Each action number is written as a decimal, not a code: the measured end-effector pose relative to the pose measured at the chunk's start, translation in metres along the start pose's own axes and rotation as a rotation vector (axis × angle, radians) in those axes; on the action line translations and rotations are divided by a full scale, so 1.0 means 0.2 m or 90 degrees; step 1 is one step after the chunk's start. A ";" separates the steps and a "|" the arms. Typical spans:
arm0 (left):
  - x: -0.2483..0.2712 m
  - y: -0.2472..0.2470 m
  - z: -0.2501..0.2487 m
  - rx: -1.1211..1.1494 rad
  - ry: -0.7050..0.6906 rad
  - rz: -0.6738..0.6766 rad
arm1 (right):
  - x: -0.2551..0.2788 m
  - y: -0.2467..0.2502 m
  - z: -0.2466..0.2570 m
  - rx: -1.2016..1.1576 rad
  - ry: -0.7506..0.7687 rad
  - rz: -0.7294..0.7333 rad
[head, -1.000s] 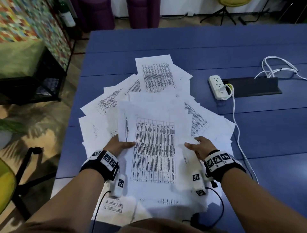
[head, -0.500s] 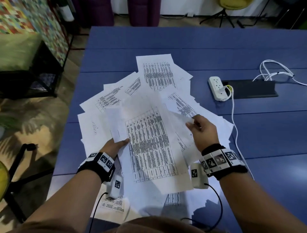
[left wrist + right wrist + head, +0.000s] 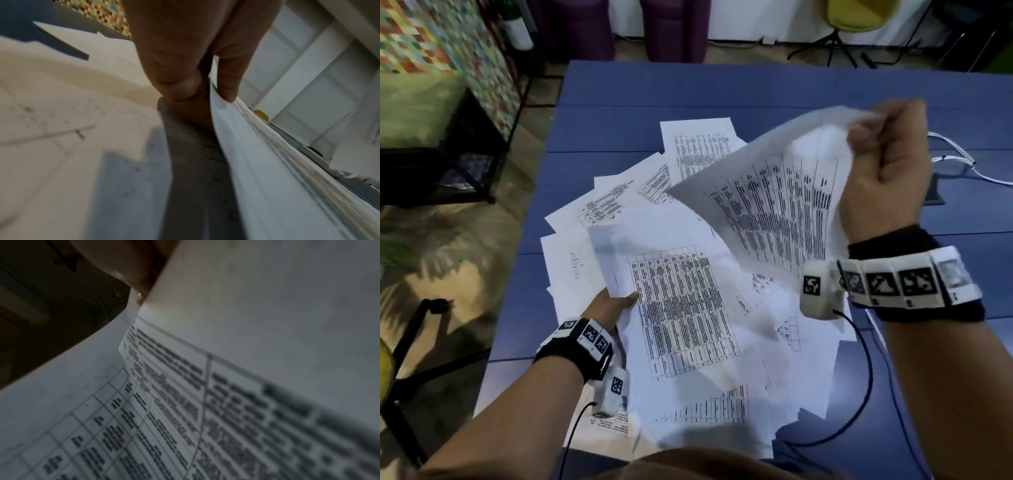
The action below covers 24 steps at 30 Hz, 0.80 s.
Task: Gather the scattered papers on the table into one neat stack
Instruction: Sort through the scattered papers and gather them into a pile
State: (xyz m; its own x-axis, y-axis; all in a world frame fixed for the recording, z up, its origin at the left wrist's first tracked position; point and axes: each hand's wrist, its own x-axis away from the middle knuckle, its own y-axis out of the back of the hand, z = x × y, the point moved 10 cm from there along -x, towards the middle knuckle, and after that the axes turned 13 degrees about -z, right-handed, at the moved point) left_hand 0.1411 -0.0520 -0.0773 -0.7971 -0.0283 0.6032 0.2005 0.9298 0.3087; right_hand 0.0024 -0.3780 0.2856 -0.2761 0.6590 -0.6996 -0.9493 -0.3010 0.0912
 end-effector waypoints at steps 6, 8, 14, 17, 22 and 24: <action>-0.06 0.05 0.05 -0.041 -0.038 -0.001 | -0.16 -0.12 0.09 -0.032 0.020 0.024; -0.08 0.05 0.08 -0.008 -0.025 0.004 | -0.13 -0.24 0.00 0.039 -0.005 0.070; -0.02 0.00 0.24 0.190 0.169 0.081 | 0.43 -0.64 -0.49 0.249 -0.181 0.398; 0.24 -0.04 0.14 0.265 0.225 0.134 | 0.79 -0.70 -0.68 0.308 -0.247 0.532; 0.28 -0.11 0.13 0.335 0.184 0.163 | 1.11 -0.74 -0.84 0.314 -0.322 0.593; 0.22 -0.08 0.13 0.266 0.086 0.135 | 1.15 -0.77 -0.90 0.297 -0.350 0.594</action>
State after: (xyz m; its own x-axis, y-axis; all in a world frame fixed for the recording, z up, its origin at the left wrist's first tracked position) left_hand 0.0868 -0.0582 -0.0750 -0.6767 0.1557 0.7196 0.0827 0.9873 -0.1359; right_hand 0.1114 -0.3037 -0.0163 -0.8119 0.5601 0.1643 -0.2773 -0.6178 0.7358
